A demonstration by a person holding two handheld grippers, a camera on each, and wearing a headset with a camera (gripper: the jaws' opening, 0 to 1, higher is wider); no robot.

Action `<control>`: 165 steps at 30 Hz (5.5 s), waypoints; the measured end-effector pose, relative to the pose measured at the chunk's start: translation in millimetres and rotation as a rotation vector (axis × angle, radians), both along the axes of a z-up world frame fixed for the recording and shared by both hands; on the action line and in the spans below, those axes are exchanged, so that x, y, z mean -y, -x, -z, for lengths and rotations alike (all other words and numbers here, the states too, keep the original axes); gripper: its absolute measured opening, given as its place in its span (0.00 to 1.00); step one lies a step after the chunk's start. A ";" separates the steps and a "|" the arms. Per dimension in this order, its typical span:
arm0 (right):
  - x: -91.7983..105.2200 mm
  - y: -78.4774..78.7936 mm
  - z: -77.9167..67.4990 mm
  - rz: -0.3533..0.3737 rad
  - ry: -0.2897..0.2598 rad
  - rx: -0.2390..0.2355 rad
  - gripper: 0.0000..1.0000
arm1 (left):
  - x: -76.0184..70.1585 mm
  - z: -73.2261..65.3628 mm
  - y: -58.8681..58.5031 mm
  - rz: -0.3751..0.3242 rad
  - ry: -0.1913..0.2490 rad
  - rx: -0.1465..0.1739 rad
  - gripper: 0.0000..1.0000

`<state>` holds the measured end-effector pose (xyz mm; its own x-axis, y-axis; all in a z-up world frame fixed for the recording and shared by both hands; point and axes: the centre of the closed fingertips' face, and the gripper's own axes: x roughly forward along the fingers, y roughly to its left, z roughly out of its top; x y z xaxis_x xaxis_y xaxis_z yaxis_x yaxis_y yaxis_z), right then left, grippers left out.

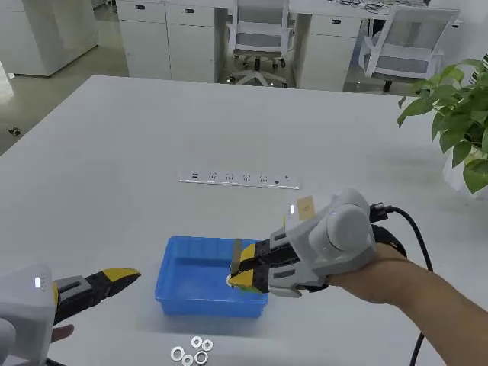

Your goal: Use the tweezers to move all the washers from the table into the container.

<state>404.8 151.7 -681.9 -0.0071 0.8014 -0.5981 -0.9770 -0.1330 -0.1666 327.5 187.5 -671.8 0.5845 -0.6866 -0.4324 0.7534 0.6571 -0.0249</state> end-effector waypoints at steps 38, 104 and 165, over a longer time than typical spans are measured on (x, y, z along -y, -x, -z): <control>-14.5 -43.9 66.8 0.006 0.022 -0.034 0.09 | -5.4 -1.7 -37.7 -0.002 0.020 0.031 0.86; -10.0 -45.5 81.8 -0.013 0.061 -0.046 0.16 | 51.1 13.6 -121.4 0.320 -0.104 0.074 0.05; 53.9 5.3 27.8 0.378 -0.031 -0.068 0.75 | 38.5 -52.1 -57.3 0.320 -0.129 0.123 0.05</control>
<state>399.5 97.8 -709.7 0.2530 0.7731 -0.5816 -0.9652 0.2425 -0.0976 384.8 148.9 -619.7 0.4018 -0.7874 -0.4675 0.9136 0.3794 0.1463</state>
